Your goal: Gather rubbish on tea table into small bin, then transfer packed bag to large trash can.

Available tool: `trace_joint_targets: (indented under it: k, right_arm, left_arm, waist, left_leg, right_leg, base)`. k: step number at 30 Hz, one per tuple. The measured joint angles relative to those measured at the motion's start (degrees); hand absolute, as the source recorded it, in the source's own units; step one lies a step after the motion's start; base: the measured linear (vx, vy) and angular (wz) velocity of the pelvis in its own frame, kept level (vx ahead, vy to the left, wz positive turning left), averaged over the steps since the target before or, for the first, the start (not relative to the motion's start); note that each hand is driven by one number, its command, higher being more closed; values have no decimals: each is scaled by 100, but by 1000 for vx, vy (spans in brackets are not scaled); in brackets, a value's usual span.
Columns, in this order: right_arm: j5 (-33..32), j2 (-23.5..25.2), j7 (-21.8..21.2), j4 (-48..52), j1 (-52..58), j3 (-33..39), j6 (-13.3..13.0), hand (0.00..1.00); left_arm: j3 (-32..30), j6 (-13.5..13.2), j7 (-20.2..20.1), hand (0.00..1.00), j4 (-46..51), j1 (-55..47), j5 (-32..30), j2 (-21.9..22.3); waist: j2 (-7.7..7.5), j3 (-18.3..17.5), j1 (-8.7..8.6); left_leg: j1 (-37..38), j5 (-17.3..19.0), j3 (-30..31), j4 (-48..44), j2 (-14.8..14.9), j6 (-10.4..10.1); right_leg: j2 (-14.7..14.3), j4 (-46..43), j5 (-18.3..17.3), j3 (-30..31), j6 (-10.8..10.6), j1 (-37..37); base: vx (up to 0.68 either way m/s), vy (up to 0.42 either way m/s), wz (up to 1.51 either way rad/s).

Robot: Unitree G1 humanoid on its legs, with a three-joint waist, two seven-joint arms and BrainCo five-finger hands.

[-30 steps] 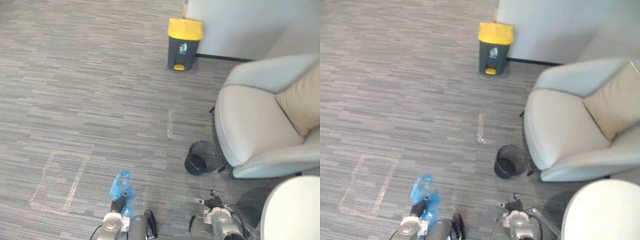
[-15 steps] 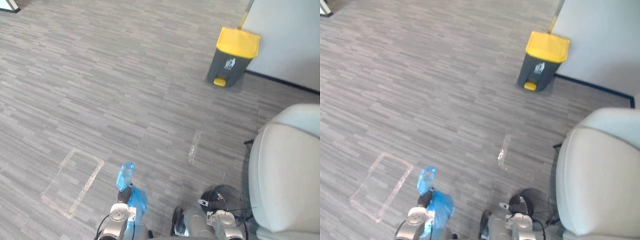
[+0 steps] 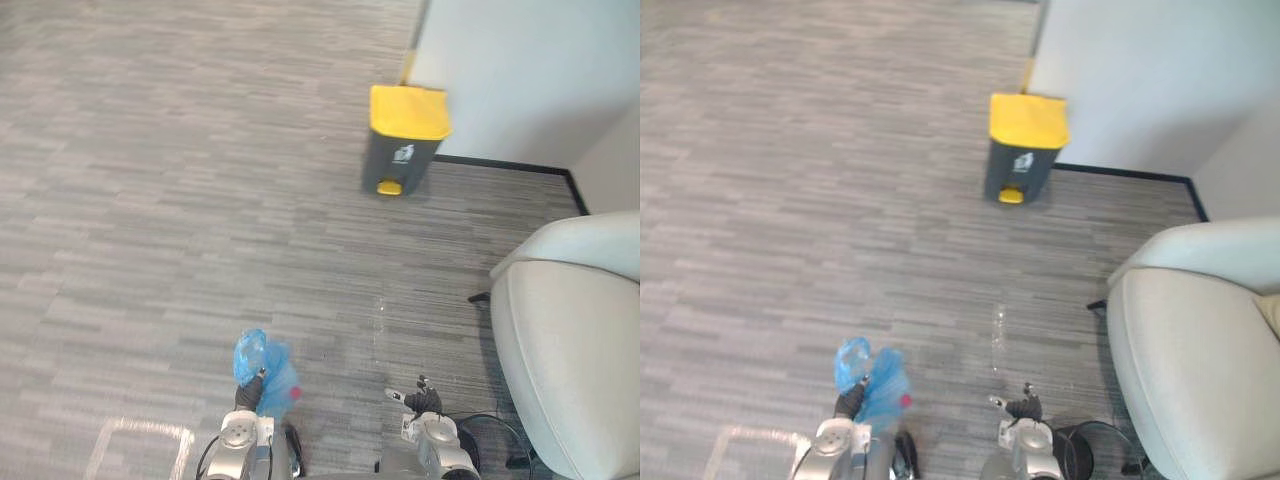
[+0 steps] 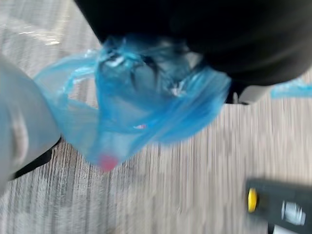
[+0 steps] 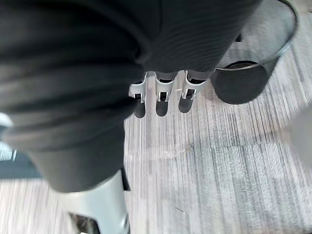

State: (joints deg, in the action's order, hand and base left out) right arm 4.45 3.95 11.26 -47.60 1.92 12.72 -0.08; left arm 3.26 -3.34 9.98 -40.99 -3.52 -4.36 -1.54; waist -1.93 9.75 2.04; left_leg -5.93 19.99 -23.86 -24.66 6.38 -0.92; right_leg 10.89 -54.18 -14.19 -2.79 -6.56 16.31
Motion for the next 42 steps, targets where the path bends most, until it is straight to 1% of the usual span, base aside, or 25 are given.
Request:
trace_joint_targets:
  k: [4,6,7,8,10,11,12,14,15,18,20,22,23,24,25,26,29,31,32,35,38,39,40,41,42]
  right_arm:
    - [7,-53,5,107,-17,18,-7,0]
    - [12,-117,2,-87,-87,8,-21,0]
    - [12,-186,-6,-200,-127,14,-7,0]
    - [23,-311,-10,-336,-266,36,3,0]
    - [18,-395,-9,-405,-301,193,42,0]
    - [-3,-403,-28,-369,-229,275,47,0]
    - [5,-363,-21,-274,-117,205,43,0]
    - [2,-402,-28,-275,-110,-8,30,0]
    - [-6,-329,-28,-303,-152,-76,39,0]
    - [-6,-93,-28,-301,-187,-233,49,0]
    - [-5,8,-16,-294,-186,-227,54,0]
    - [-5,-4,4,-275,-171,-147,62,0]
    - [-5,-17,18,-266,-149,-119,59,0]
    - [-5,-59,18,-232,-82,-103,51,0]
    - [-5,-100,12,-323,-77,-64,93,0]
    - [-2,-40,3,-294,-26,-43,103,0]
    - [10,-37,-2,-257,41,15,98,0]
    - [16,-37,-18,-251,45,-5,94,0]
    - [-1,-36,-28,-233,81,-3,97,0]
    - [66,-38,-26,-64,84,-8,79,0]
    - [99,-44,-22,-61,21,12,44,0]
    - [181,-45,-24,-66,24,14,48,0]
    - [197,-45,-25,-78,19,13,54,0]
    - [197,-81,-34,-82,11,23,55,0]
    - [231,-199,-31,-215,-133,37,50,0]
  left_arm:
    - [-2,8,-4,100,-82,114,3,-2]
    - [6,3,-6,100,-294,278,0,-55]
    - [3,2,-9,100,-435,344,-4,-98]
    - [0,20,-16,100,-555,388,-6,-70]
    - [-11,39,-11,100,-587,416,-9,-14]
    - [-29,42,0,100,-576,374,-8,28]
    - [-75,21,-16,100,-519,261,-10,-6]
    - [-290,34,-14,100,-438,146,-11,193]
    - [-288,40,-24,100,-419,143,-13,198]
    - [-322,42,-25,100,-222,1,-10,219]
    - [-337,42,-27,100,-120,-80,-9,250]
    - [-425,41,-26,100,-110,-46,-9,277]
    - [-463,35,-20,100,-109,-35,-9,305]
    - [-453,19,-22,100,-110,-41,-9,352]
    - [-453,7,-25,100,-199,-40,-11,358]
    - [-450,10,-21,100,-220,-28,-10,324]
    - [-420,8,-20,100,-225,-29,-7,280]
    - [-309,23,-16,100,-226,-87,-6,212]
    - [-206,38,-12,100,-227,-91,-5,156]
    - [-155,54,-11,100,-236,-79,-4,118]
    - [-185,57,-11,100,-307,6,-4,113]
    - [-214,57,-12,100,-386,48,-4,107]
    - [-213,56,-13,100,-453,77,-6,83]
    - [-226,55,-12,100,-532,103,-7,53]
    - [-231,63,-14,100,-644,159,-9,89]
  waist:
    - [-5,0,-213]
    - [-25,-7,-305]
    - [-23,-5,-327]
    - [220,-34,-264]
    - [242,-1,-320]
    - [276,12,-375]
    - [240,-50,-381]
    - [533,-123,-237]
    - [539,-111,-193]
    - [210,1,-140]
    - [157,-10,-101]
    - [148,0,-16]
    - [154,-8,-4]
    - [265,-66,1]
    - [206,-109,42]
    - [114,-171,0]
    - [-2,-240,88]
    - [5,-210,75]
    - [6,-202,53]
    - [12,-172,-93]
    - [-24,-155,-190]
    - [-20,-151,-202]
    - [-27,-153,-220]
    - [-15,-145,-253]
    - [217,-125,-198]
  left_leg:
    - [701,35,-81,525,8,-133]
    - [1116,34,7,914,-43,-264]
    - [1330,27,186,1073,-94,-378]
    - [1402,-116,428,1170,68,-442]
    - [1608,-634,883,1146,-4,-456]
    - [1672,-758,1019,822,17,-480]
    - [1365,-808,1141,-342,160,-551]
    - [452,-1084,1355,-2649,828,-564]
    - [62,-1025,1354,-3392,1011,-538]
    - [-689,-699,1170,-3630,1006,-354]
    - [-1062,-511,1048,-2911,974,-210]
    - [-1305,-510,1031,-1708,774,-177]
    - [-1295,-643,1037,-1091,649,-195]
    - [-1204,-1214,1097,-140,532,-239]
    - [-1187,-1478,1169,-48,405,-220]
    - [-1105,-1333,1174,39,223,-183]
    - [-752,-773,703,49,-50,-40]
    - [-381,-519,549,102,-164,29]
    - [-165,-410,545,172,-240,55]
    - [471,-205,567,446,-295,71]
    - [940,-140,583,723,-253,-18]
    - [1140,-136,590,889,-231,-29]
    - [1295,-118,625,1012,-233,-91]
    - [1437,-63,751,1079,-223,-195]
    - [1509,-124,896,1145,-53,-254]
  right_leg:
    - [-205,1056,-180,-981,370,806]
    - [-487,2730,472,-1133,501,929]
    - [-597,3031,1256,-1088,1175,805]
    - [-721,2997,1193,-1198,1235,695]
    - [-499,2176,731,-1227,1325,739]
    - [-486,1776,487,-1376,1132,781]
    - [-538,2558,339,-1514,1205,212]
    - [-1024,2911,146,-1473,1429,-302]
    - [-1141,3049,87,-1386,1465,-555]
    - [-1177,3565,36,-1013,1417,-1324]
    - [-1170,3831,47,-747,1376,-1652]
    - [-1043,4056,19,-488,1145,-1981]
    - [-992,4099,-48,-420,1002,-2075]
    - [-1006,4118,-155,-304,814,-2156]
    - [-935,4051,-331,-107,631,-2183]
    - [-766,3992,-338,-26,611,-2169]
    - [-339,2703,-378,356,346,-1696]
    - [-151,1181,90,460,-133,-1063]
    - [-62,330,230,441,-209,-671]
    - [3,-336,-61,-184,171,9]
    - [-142,666,-291,-812,385,484]
    - [-304,1482,-158,-921,494,597]
    - [-447,2362,249,-936,537,589]
    - [-603,2744,809,-943,1021,468]
    - [-764,2848,866,-1077,1095,291]
  base:
    - [431,-45,-4]
    - [519,-139,40]
    - [609,-122,21]
    - [606,-118,21]
    - [594,-182,31]
    - [415,-237,55]
    - [344,-262,30]
    - [390,-154,-38]
    - [456,-14,-66]
    - [459,1,-60]
    - [407,114,-77]
    - [390,220,-73]
    - [385,265,-54]
    - [336,294,-43]
    - [405,337,-27]
    - [332,287,-14]
    - [345,268,-42]
    - [322,205,-42]
    - [337,152,-4]
    - [383,38,8]
    - [477,-73,19]
    - [498,-121,25]
    - [546,-140,34]
    - [566,-113,16]
    - [631,-128,3]
